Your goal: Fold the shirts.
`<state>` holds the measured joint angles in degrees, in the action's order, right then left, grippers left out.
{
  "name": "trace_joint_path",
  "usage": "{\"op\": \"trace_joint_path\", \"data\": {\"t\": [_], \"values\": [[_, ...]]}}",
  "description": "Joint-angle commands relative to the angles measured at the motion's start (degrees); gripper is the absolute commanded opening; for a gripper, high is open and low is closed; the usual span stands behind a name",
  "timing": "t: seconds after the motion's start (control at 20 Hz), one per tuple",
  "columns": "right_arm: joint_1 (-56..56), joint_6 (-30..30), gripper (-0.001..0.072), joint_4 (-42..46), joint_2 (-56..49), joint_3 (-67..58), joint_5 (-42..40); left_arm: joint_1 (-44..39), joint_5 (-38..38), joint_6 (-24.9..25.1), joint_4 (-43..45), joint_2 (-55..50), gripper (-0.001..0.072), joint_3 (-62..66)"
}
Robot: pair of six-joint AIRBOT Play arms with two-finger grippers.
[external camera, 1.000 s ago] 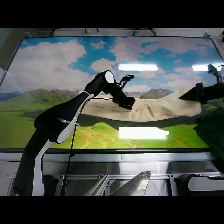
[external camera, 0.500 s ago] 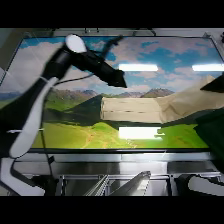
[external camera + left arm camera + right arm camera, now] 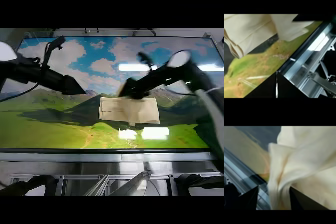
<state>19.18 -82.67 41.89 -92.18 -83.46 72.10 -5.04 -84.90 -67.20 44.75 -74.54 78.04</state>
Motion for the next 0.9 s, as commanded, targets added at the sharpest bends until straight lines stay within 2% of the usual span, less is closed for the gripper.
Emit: {"op": "trace_joint_path", "data": {"t": [0.0,0.15,0.3,0.35,0.4,0.45,0.5,0.65,0.85], "values": [[10.0,3.1,0.0295,-6.1,-6.4,-0.7,-7.3,4.5,5.6,1.6,0.0,8.9,0.0013,-9.8],[5.4,3.2,0.0305,-2.4,-3.7,-0.7,2.4,9.1,8.8,1.8,0.1,15.7,0.0021,-15.5],[-1.9,0.8,0.0305,10.2,1.2,-0.6,9.5,13.8,9.1,1.8,0.1,21.0,0.0022,-20.0],[-4.8,-0.1,0.0326,15.1,2.7,-0.5,10.5,15.1,9.0,1.8,0.1,22.3,0.0022,-21.2],[-8.3,-1.2,0.0465,20.1,4.2,-0.5,10.9,16.5,8.8,1.8,0.0,23.6,0.0022,-22.3],[-12.0,-2.4,0.0510,24.1,5.4,-0.2,10.5,17.6,8.6,1.7,0.0,24.5,0.0023,-22.9],[-15.9,-3.4,0.0512,26.0,6.0,0.7,9.7,18.5,8.3,1.4,0.1,25.5,0.0023,-23.3],[-26.5,-2.8,0.0614,22.0,5.8,9.1,4.0,20.3,9.0,1.1,0.0,28.3,0.0023,-23.4],[-32.9,8.0,0.0622,8.1,3.1,24.0,-4.8,20.6,10.5,0.3,0.0,30.0,0.0023,-23.4]]}}
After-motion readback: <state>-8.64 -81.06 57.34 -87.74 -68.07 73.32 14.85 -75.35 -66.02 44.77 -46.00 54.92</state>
